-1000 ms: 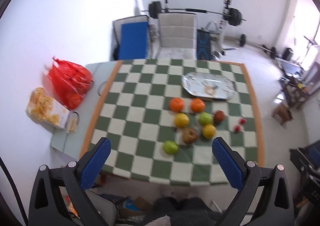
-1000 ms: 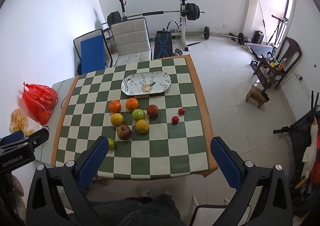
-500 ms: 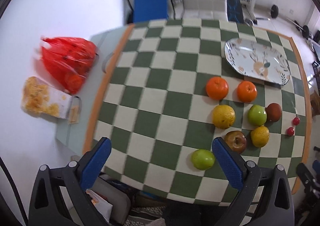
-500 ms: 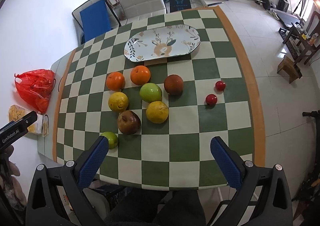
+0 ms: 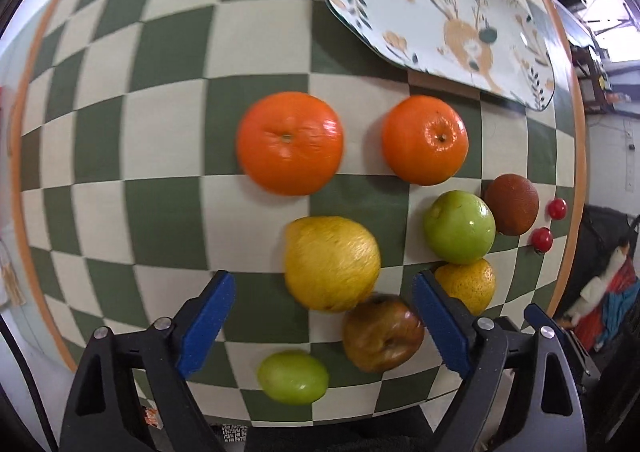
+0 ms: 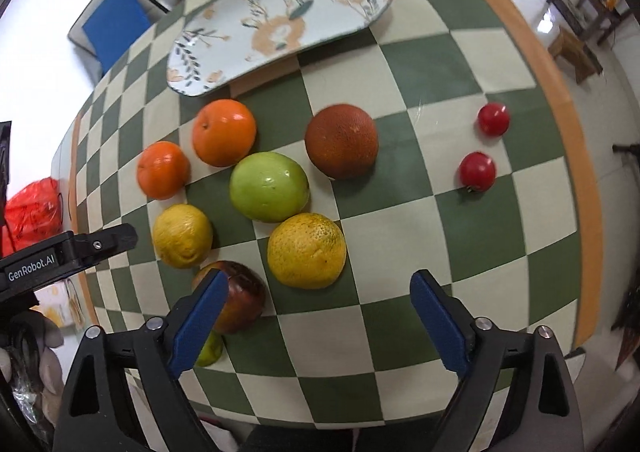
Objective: Organize fruits
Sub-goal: 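Reach both grippers down to the two yellow oranges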
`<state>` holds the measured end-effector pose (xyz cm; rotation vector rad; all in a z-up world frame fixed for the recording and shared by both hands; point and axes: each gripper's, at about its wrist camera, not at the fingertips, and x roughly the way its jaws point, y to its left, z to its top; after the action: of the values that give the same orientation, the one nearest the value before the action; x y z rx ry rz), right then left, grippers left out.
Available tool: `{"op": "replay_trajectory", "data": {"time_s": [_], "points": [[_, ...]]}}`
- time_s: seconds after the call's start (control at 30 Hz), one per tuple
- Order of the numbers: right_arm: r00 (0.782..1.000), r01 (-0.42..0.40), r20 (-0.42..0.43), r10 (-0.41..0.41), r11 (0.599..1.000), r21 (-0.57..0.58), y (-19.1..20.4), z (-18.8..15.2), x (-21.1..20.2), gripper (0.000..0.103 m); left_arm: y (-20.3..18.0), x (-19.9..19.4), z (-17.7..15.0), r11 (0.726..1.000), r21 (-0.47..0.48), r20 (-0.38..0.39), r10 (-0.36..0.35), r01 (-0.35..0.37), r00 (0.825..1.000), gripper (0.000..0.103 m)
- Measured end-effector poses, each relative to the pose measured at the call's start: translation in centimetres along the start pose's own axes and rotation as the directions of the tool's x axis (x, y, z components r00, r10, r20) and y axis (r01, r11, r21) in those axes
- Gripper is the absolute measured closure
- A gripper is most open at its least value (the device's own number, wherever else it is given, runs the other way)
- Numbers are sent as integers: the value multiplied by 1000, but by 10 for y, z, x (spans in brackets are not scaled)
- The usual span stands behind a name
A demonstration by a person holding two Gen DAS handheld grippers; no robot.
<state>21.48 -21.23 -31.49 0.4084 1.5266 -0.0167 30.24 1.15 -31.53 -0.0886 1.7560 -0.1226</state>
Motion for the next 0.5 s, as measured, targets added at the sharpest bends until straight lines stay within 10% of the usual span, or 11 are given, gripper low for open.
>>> {"op": "replay_trajectory", "data": {"time_s": [0.27, 0.4, 0.5], "points": [[998, -31, -47, 34, 997, 69, -9, 6, 28, 12, -15, 39, 17, 998, 63, -63, 16, -12, 998, 13], [997, -47, -61, 52, 996, 82, -8, 11, 36, 12, -19, 50, 20, 996, 84, -65, 32, -27, 997, 41], [995, -62, -76, 70, 993, 96, -5, 14, 45, 12, -20, 53, 21, 995, 95, -45, 33, -29, 998, 42]]}}
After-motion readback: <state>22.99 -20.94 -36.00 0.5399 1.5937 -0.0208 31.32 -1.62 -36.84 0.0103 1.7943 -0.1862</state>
